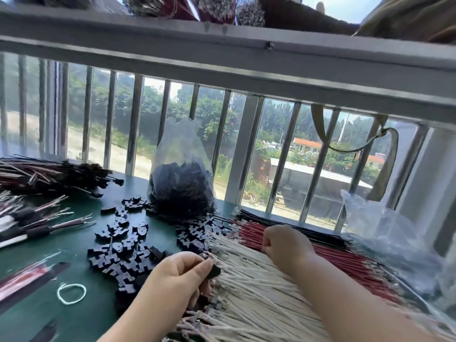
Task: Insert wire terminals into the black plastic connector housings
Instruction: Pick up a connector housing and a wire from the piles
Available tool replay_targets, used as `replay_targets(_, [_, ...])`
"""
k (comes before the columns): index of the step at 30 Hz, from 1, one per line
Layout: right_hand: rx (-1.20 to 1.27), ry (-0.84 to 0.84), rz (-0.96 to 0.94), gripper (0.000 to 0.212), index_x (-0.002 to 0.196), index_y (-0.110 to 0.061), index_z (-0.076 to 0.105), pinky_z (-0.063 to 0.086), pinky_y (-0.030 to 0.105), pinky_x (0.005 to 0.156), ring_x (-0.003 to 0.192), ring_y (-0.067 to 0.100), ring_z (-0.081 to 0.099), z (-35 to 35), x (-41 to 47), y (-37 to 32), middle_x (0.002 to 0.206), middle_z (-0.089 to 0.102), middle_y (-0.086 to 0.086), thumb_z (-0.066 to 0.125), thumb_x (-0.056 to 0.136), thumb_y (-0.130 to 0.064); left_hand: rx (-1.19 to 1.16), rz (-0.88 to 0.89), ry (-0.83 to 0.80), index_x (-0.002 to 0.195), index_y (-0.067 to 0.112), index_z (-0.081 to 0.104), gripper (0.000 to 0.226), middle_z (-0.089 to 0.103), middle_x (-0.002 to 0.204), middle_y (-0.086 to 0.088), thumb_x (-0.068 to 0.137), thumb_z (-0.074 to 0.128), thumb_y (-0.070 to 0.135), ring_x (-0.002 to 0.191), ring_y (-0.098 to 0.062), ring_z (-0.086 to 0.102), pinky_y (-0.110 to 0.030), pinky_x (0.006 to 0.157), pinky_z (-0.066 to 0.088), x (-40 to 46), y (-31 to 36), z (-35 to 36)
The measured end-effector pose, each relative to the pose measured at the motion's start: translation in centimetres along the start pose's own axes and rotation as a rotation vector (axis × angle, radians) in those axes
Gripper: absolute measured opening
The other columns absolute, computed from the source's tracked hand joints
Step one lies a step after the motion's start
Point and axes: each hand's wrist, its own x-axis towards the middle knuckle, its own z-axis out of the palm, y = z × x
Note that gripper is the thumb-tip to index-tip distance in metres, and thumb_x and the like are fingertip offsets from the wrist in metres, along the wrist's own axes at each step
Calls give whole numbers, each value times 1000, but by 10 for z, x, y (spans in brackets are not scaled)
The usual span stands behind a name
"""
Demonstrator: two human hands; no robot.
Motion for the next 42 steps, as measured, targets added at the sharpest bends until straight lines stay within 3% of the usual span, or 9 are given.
replay_targets(5, [198, -65, -28, 21, 76, -25, 49, 51, 20, 68, 71, 9, 56, 2, -2, 12, 84, 59, -5, 56, 94, -17, -12, -7, -16, 63, 23, 68, 25, 64, 59, -9, 87, 61, 28, 45, -13, 45, -15, 41, 34, -3, 2, -2])
replay_targets(9, [490, 474, -62, 25, 106, -10, 60, 45, 5, 52, 62, 0, 58, -12, -13, 19, 81, 66, 0, 58, 88, 7, -76, -82, -29, 67, 17, 68, 23, 67, 61, -6, 88, 62, 25, 44, -11, 45, -15, 41, 34, -6, 3, -3])
replay_targets(12, [810, 631, -30, 48, 113, -35, 63, 40, 4, 48, 62, 2, 64, -43, -35, 7, 95, 69, -14, 54, 90, 6, -131, -99, -52, 72, 13, 66, 19, 67, 61, -7, 87, 62, 23, 42, -10, 45, -12, 39, 34, -9, 4, -4])
replay_targets(17, [831, 327, -149, 7, 73, -47, 72, 38, 1, 50, 58, -10, 56, -75, -94, -31, 73, 68, -26, 69, 67, -47, -124, -5, -99, 65, 21, 69, 24, 67, 61, -5, 87, 61, 24, 45, -9, 45, -10, 41, 35, -12, 7, -5])
replay_targets(23, [812, 29, -228, 16, 67, -45, 71, 41, 7, 51, 54, -6, 56, -55, -123, -53, 70, 68, -19, 81, 69, -33, -41, 93, -154, 69, 24, 71, 16, 68, 60, -5, 74, 66, 38, 48, -8, 47, -14, 47, 37, -13, 7, -2])
replay_targets(28, [832, 0, -249, 33, 75, -50, 72, 46, 8, 63, 71, -4, 63, -49, -118, -49, 79, 68, -22, 76, 78, -18, -31, 115, -157, 70, 25, 71, 17, 69, 61, -7, 70, 64, 40, 48, -8, 47, -15, 47, 37, -14, 7, -1])
replay_targets(35, [795, 56, -253, 27, 80, -48, 71, 41, 6, 66, 74, -9, 55, -46, -119, -48, 79, 60, -27, 70, 83, -22, -7, 128, -169, 75, 23, 71, 13, 71, 67, -11, 83, 62, 23, 52, -11, 51, -14, 49, 42, -15, 7, -2])
replay_targets(38, [766, 76, -289, 27, 85, -49, 70, 41, 7, 68, 77, -6, 56, -45, -120, -47, 81, 59, -24, 70, 84, -22, -41, 106, -184, 72, 19, 72, 16, 70, 64, -12, 70, 64, 33, 49, -11, 49, -13, 46, 40, -16, 11, -1])
replay_targets(42, [553, 230, -428, 26, 103, -45, 65, 41, 11, 57, 71, 2, 55, -36, -124, -43, 73, 54, -16, 65, 86, -26, -82, 84, -177, 65, 17, 72, 21, 68, 60, -12, 66, 62, 36, 43, -9, 47, -12, 40, 35, -16, 11, 5])
